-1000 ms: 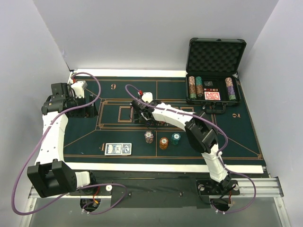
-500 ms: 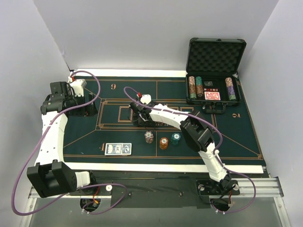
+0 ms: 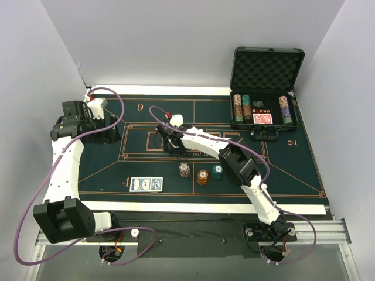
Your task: Distribute texas hold em gaming equipment
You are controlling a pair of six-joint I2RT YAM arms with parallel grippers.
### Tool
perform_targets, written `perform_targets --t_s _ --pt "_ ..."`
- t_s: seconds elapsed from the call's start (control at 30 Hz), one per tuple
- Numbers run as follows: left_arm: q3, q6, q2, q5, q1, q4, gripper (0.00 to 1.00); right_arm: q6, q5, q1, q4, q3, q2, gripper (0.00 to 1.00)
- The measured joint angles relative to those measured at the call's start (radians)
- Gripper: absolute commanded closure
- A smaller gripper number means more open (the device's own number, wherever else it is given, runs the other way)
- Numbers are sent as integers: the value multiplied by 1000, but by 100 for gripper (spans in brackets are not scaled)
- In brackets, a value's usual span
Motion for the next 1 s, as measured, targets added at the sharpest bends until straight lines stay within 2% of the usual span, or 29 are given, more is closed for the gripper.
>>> perform_targets --t_s 0.17,0.43,0.57,0.6,0.73,0.87,1.0 --pt "0 1 0 0 0 0 5 -22 5 24 -4 53 33 59" --pt "0 2 1 -1 0 0 5 -71 -37 92 -1 207 124 65" --pt "0 4 6 -1 3 0 5 -91 -110 130 11 283 166 65" --pt "0 5 8 -1 6 0 5 -95 -134 140 19 294 173 63" --pt "0 8 23 -1 17 0 5 -116 -225 168 53 311 182 43" --pt "0 10 40 0 21 1 5 -133 -294 180 95 294 176 32" --pt "0 9 52 11 21 3 5 -138 -344 164 139 189 108 28"
